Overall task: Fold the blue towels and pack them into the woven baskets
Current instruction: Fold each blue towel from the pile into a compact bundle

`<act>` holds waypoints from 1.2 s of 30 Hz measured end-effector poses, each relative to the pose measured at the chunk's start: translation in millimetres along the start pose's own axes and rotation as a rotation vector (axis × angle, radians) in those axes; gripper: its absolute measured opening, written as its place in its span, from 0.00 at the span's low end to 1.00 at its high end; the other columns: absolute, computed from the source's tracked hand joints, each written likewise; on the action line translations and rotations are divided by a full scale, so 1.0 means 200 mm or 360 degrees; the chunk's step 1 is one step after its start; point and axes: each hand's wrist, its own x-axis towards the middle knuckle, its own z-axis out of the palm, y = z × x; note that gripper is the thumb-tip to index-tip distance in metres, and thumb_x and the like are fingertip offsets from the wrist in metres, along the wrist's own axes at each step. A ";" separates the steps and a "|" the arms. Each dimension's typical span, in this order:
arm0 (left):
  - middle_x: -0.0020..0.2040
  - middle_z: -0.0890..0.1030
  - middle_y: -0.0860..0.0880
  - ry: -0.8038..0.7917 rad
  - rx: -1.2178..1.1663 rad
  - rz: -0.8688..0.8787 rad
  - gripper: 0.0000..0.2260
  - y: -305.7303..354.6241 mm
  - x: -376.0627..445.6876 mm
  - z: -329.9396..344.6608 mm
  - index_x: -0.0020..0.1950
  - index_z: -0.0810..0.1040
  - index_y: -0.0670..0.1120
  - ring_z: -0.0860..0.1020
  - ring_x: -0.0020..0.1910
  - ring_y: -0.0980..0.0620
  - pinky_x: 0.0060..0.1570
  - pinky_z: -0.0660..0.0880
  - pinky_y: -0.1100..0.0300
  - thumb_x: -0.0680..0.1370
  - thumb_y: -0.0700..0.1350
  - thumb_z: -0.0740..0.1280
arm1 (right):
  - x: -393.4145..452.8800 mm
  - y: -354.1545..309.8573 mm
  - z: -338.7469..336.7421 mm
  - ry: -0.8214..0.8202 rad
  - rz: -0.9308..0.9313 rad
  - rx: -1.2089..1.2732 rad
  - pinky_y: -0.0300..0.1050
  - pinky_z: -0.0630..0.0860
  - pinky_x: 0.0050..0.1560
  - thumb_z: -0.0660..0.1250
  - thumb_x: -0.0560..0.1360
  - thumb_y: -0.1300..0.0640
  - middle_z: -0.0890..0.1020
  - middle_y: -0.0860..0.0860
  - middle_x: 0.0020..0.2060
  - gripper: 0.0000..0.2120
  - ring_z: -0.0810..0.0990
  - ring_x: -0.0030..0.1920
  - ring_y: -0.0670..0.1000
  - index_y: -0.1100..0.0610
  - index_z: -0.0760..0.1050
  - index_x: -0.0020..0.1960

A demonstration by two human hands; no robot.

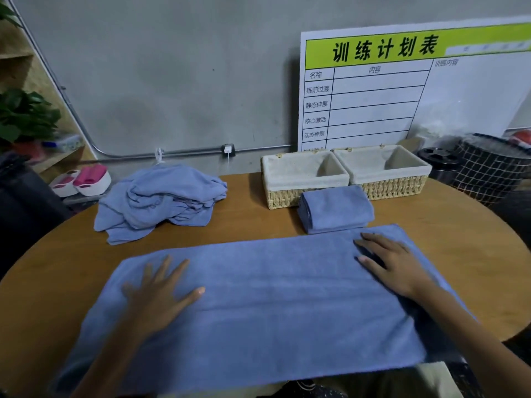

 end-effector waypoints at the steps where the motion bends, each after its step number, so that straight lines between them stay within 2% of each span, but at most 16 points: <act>1: 0.82 0.46 0.55 0.0004 -0.0095 -0.0035 0.51 0.02 0.00 -0.01 0.80 0.49 0.66 0.46 0.81 0.45 0.73 0.51 0.31 0.59 0.85 0.35 | 0.02 0.02 -0.01 -0.0077 -0.0004 -0.0034 0.55 0.65 0.71 0.47 0.76 0.30 0.71 0.46 0.73 0.34 0.68 0.73 0.51 0.46 0.72 0.72; 3: 0.82 0.45 0.56 0.0020 -0.0158 -0.0052 0.47 0.08 0.01 -0.04 0.80 0.50 0.65 0.45 0.81 0.44 0.73 0.50 0.30 0.63 0.83 0.40 | 0.06 0.02 -0.02 -0.0189 0.0001 -0.0059 0.53 0.60 0.74 0.44 0.74 0.28 0.67 0.45 0.76 0.37 0.64 0.76 0.49 0.44 0.68 0.74; 4: 0.82 0.43 0.56 0.0033 -0.0112 -0.0035 0.47 0.10 0.01 -0.03 0.80 0.48 0.66 0.45 0.81 0.43 0.72 0.51 0.29 0.63 0.83 0.38 | 0.07 0.02 -0.02 -0.0207 0.0008 -0.0057 0.53 0.58 0.74 0.43 0.73 0.27 0.65 0.45 0.76 0.38 0.62 0.76 0.48 0.44 0.67 0.75; 6: 0.82 0.41 0.57 0.0022 -0.0022 -0.0014 0.54 0.12 0.01 -0.02 0.79 0.44 0.66 0.44 0.81 0.43 0.72 0.51 0.29 0.56 0.84 0.29 | 0.07 0.02 -0.02 -0.0211 0.0017 -0.0067 0.52 0.57 0.75 0.43 0.72 0.25 0.64 0.44 0.77 0.39 0.60 0.77 0.47 0.43 0.65 0.76; 8: 0.82 0.41 0.57 0.0010 0.0023 -0.0024 0.57 0.10 0.01 -0.02 0.79 0.44 0.67 0.44 0.81 0.43 0.71 0.52 0.28 0.51 0.84 0.26 | 0.04 0.01 -0.04 -0.0207 0.0028 -0.0063 0.50 0.57 0.75 0.43 0.72 0.24 0.63 0.42 0.77 0.39 0.60 0.77 0.46 0.42 0.65 0.76; 11: 0.82 0.43 0.56 0.0012 -0.0021 -0.0037 0.53 0.07 0.00 -0.01 0.80 0.47 0.65 0.45 0.81 0.42 0.71 0.51 0.28 0.58 0.84 0.33 | -0.02 0.00 -0.07 -0.0153 0.0058 -0.0108 0.48 0.60 0.71 0.44 0.71 0.23 0.66 0.40 0.75 0.39 0.63 0.75 0.45 0.41 0.67 0.74; 15: 0.82 0.42 0.55 0.0021 -0.0016 -0.0066 0.46 0.09 0.03 -0.02 0.80 0.47 0.64 0.45 0.80 0.41 0.72 0.51 0.27 0.64 0.81 0.37 | 0.00 0.01 -0.08 -0.0023 0.0249 -0.0152 0.54 0.63 0.67 0.43 0.71 0.25 0.71 0.45 0.73 0.39 0.68 0.72 0.51 0.43 0.71 0.71; 18: 0.82 0.43 0.55 0.0055 -0.0011 -0.0087 0.48 0.09 0.04 -0.01 0.80 0.46 0.65 0.46 0.80 0.41 0.71 0.51 0.27 0.61 0.82 0.34 | 0.01 0.03 -0.07 -0.0052 0.0443 -0.0183 0.55 0.59 0.72 0.42 0.74 0.26 0.67 0.48 0.75 0.40 0.63 0.75 0.53 0.47 0.68 0.74; 20: 0.82 0.43 0.55 0.0086 0.0012 -0.0089 0.54 0.07 0.03 0.01 0.79 0.45 0.66 0.46 0.80 0.42 0.71 0.51 0.27 0.56 0.84 0.28 | -0.01 0.04 -0.06 -0.0071 0.0506 -0.0185 0.55 0.55 0.74 0.39 0.72 0.25 0.63 0.49 0.78 0.43 0.58 0.77 0.53 0.48 0.64 0.76; 22: 0.82 0.42 0.54 0.0075 0.0004 -0.0083 0.56 0.06 0.04 0.02 0.79 0.44 0.66 0.46 0.80 0.41 0.71 0.52 0.27 0.53 0.84 0.26 | -0.03 0.04 -0.06 -0.0130 0.0521 -0.0209 0.55 0.52 0.75 0.36 0.70 0.25 0.58 0.48 0.79 0.45 0.54 0.79 0.52 0.48 0.59 0.79; 24: 0.82 0.42 0.54 0.0031 -0.0041 -0.0050 0.53 0.07 0.05 0.00 0.80 0.44 0.65 0.45 0.80 0.41 0.71 0.51 0.27 0.57 0.85 0.31 | -0.01 0.04 -0.07 -0.0210 0.0551 -0.0245 0.56 0.50 0.76 0.36 0.72 0.25 0.54 0.48 0.80 0.44 0.50 0.80 0.52 0.48 0.55 0.80; 26: 0.82 0.41 0.54 -0.0042 -0.0079 -0.0040 0.47 0.09 0.07 -0.03 0.80 0.45 0.65 0.44 0.81 0.41 0.72 0.49 0.27 0.63 0.82 0.40 | 0.01 0.03 -0.09 -0.0271 0.0558 -0.0275 0.56 0.51 0.75 0.37 0.74 0.25 0.55 0.48 0.80 0.43 0.52 0.79 0.53 0.48 0.55 0.80; 28: 0.82 0.45 0.55 -0.0020 -0.0182 -0.0036 0.41 0.10 0.08 -0.06 0.80 0.50 0.64 0.46 0.81 0.42 0.73 0.49 0.29 0.70 0.79 0.48 | 0.02 0.04 -0.10 -0.0204 0.0533 -0.0340 0.56 0.56 0.73 0.38 0.74 0.26 0.62 0.49 0.78 0.42 0.59 0.77 0.54 0.49 0.61 0.77; 31: 0.79 0.62 0.54 0.0318 -0.0355 0.0035 0.31 0.09 0.16 -0.09 0.77 0.65 0.57 0.60 0.78 0.46 0.71 0.58 0.33 0.78 0.71 0.55 | 0.09 0.05 -0.12 0.0056 0.0457 -0.0333 0.57 0.66 0.64 0.46 0.77 0.32 0.75 0.50 0.67 0.30 0.74 0.66 0.57 0.48 0.73 0.67; 34: 0.66 0.77 0.50 0.0482 -0.0470 0.0182 0.31 0.10 0.26 -0.12 0.69 0.77 0.51 0.74 0.66 0.45 0.64 0.69 0.39 0.76 0.68 0.54 | 0.20 0.07 -0.13 0.0010 0.0320 -0.0338 0.56 0.66 0.63 0.57 0.82 0.44 0.77 0.49 0.65 0.15 0.75 0.63 0.58 0.48 0.75 0.64; 36: 0.54 0.79 0.52 0.0419 -0.0413 0.0285 0.26 0.10 0.33 -0.14 0.61 0.81 0.55 0.78 0.56 0.47 0.56 0.74 0.45 0.74 0.68 0.55 | 0.27 0.10 -0.13 -0.0111 0.0272 -0.0331 0.56 0.67 0.63 0.61 0.81 0.46 0.77 0.50 0.61 0.14 0.76 0.61 0.58 0.50 0.76 0.62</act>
